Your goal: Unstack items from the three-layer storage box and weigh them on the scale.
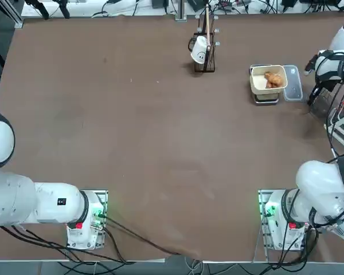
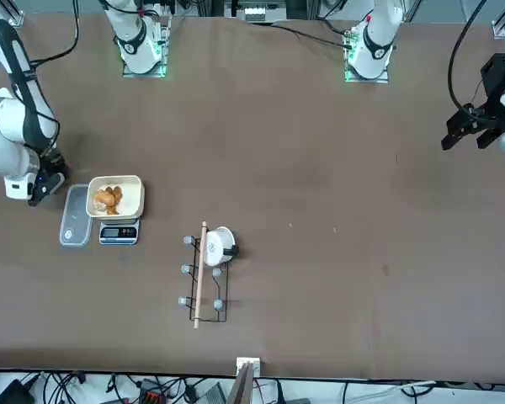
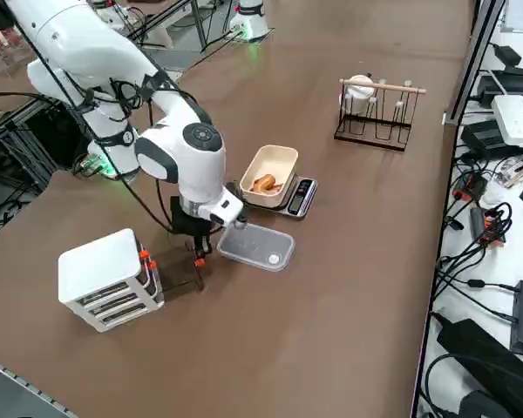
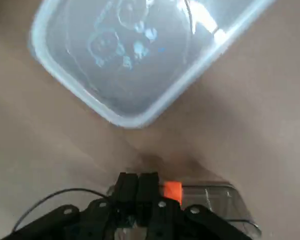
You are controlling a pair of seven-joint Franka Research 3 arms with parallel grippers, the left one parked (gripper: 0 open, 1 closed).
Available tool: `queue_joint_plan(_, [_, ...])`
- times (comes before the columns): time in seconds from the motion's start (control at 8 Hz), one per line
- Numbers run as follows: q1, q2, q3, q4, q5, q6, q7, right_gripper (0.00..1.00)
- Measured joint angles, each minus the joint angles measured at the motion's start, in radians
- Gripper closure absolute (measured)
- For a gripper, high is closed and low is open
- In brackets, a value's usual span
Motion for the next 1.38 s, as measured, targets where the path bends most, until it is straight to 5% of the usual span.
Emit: queue_joint_plan(1.38, [-0.066,-0.003,-0.031,-0.012,-0.144,-0.084,0.070,0.98])
